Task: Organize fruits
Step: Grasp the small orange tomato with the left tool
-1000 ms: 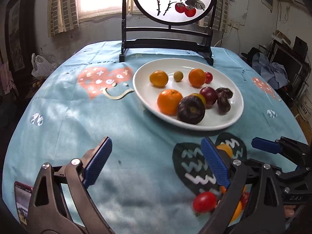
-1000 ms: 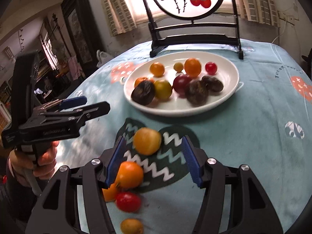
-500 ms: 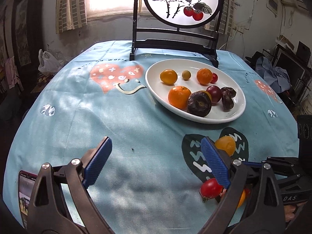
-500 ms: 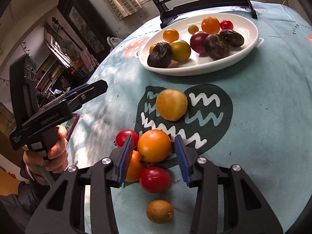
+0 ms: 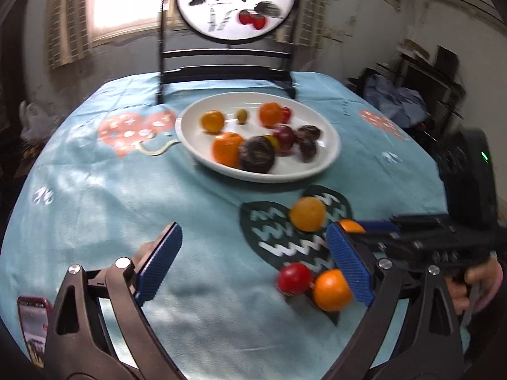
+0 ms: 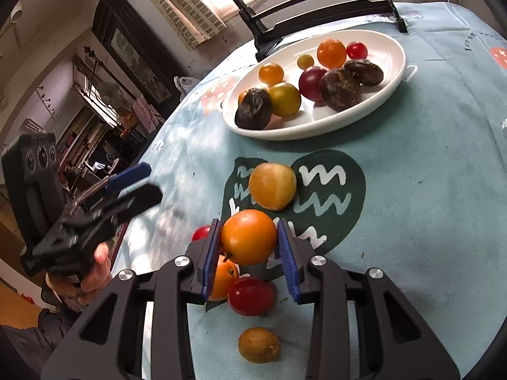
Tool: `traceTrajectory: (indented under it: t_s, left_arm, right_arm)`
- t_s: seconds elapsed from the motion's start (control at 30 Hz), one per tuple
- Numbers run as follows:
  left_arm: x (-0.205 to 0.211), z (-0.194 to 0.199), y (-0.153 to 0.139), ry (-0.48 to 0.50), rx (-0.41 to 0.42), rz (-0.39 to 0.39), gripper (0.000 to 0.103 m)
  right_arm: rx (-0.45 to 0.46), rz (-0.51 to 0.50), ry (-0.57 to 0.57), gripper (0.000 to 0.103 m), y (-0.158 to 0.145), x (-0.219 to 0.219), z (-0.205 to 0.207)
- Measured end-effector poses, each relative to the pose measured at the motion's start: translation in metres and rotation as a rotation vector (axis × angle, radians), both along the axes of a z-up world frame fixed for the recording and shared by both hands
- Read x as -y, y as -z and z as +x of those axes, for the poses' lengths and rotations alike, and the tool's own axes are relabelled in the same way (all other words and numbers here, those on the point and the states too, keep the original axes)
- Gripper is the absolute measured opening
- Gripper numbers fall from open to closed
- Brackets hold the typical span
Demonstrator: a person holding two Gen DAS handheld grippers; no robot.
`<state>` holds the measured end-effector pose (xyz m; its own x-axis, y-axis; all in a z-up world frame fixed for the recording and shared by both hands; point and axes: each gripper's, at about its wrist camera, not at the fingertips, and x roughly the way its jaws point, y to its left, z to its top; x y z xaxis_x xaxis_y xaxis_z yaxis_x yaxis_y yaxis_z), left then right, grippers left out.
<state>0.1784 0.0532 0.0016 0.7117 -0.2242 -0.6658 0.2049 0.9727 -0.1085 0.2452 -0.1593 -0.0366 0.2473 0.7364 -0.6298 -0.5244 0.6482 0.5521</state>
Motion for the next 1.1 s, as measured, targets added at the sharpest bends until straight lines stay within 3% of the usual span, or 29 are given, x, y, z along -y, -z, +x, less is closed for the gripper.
traceTrajectory:
  t_s: [0.17,0.3,0.37,0.43,0.8,1.1]
  left_arm:
    - [0.048,-0.033,0.009,0.293,0.075,0.172,0.087]
    - [0.06,-0.039,0.019,0.405,0.047,0.185,0.061]
    - [0.06,-0.036,0.024,0.414,0.024,0.179,0.049]
    - [0.06,-0.032,0.029,0.413,0.006,0.183,0.045]
    - [0.066,-0.023,0.043,0.378,-0.003,0.258,0.043]
    - [0.074,-0.026,0.048,0.368,0.045,0.33,0.043]
  right_arm:
    - [-0.017,0.005,0.049,0.037,0.001,0.011,0.005]
    - [-0.014,-0.002,0.063,0.036,0.0,0.013,0.005]
    - [-0.011,0.0,0.063,0.036,-0.001,0.014,0.004]
    - [-0.012,0.0,0.063,0.036,-0.001,0.015,0.003]
    - [-0.011,-0.004,0.07,0.036,-0.001,0.015,0.001]
    - [-0.017,-0.012,0.08,0.036,0.001,0.016,0.003]
